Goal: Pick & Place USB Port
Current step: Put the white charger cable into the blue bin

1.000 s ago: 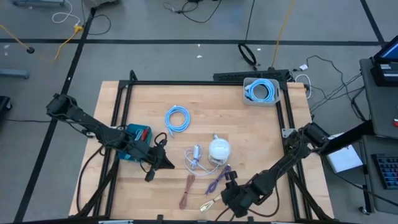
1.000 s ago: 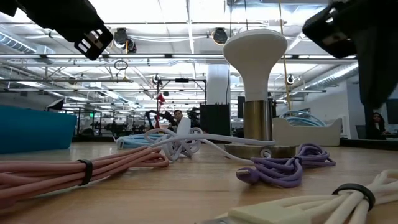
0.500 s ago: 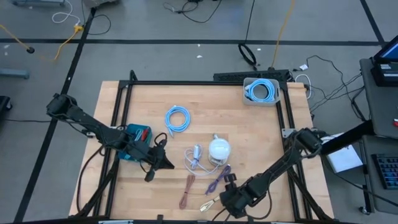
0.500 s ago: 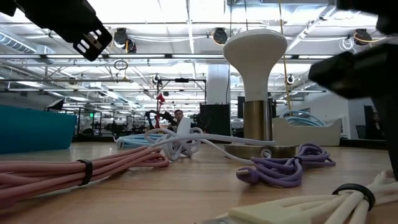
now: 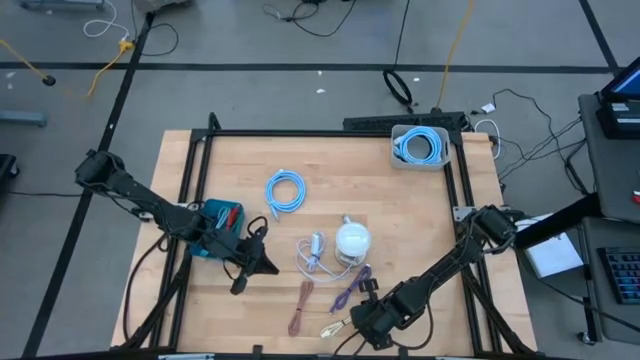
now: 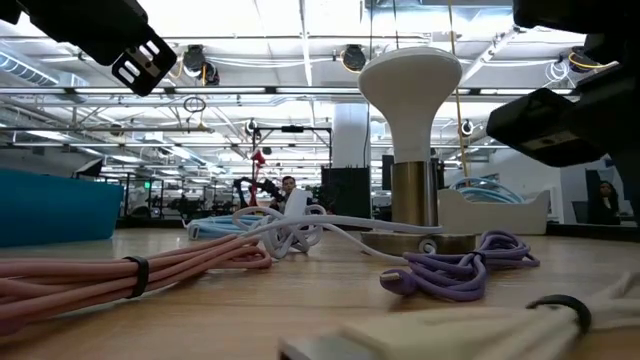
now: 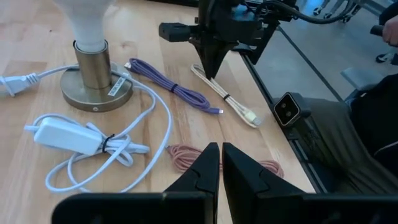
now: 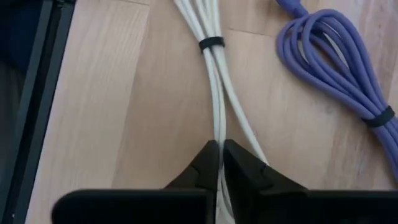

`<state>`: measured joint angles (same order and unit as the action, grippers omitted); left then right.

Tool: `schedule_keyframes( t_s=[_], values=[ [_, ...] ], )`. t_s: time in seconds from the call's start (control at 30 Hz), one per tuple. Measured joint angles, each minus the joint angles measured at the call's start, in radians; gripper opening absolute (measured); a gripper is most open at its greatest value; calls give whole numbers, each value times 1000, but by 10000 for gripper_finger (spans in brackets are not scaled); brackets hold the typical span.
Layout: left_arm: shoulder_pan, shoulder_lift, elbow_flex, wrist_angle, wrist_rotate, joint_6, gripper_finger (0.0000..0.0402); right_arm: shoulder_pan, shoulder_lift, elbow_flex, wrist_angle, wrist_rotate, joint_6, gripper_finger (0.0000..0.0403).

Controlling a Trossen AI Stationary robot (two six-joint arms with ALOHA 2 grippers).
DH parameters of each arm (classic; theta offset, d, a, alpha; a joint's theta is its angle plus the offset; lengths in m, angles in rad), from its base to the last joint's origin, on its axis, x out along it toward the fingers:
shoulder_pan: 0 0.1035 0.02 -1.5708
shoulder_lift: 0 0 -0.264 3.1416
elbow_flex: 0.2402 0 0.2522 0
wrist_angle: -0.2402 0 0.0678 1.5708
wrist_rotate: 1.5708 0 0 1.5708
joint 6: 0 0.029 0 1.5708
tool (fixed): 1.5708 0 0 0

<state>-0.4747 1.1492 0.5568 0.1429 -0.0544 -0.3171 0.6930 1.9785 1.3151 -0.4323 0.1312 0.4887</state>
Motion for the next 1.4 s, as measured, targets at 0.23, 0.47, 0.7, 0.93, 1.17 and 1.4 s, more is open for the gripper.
schedule_keyframes(
  t_s=[0.23, 0.47, 0.7, 0.93, 1.17, 1.4],
  values=[
    [0, 0, 0, 1, 0, -2, 21, 12, -66, -2, 56, 69, -9, 3],
    [-2, -21, 0, 13, -96, -4, 21, 42, -215, -2, 286, 316, -246, 1],
    [-54, -184, 0, -225, -531, -76, 21, 37, -289, -1, 531, 671, -607, 1],
    [-293, -247, -25, -374, -1340, 187, 21, -61, -290, -1, 934, 625, -999, 1],
    [-379, -219, -25, -73, -1279, 475, 21, -234, -289, -1, 1000, 382, -967, 0],
    [-400, -152, -24, 290, -906, 826, 23, -329, -261, -2, 952, 182, -808, 0]
  ],
)
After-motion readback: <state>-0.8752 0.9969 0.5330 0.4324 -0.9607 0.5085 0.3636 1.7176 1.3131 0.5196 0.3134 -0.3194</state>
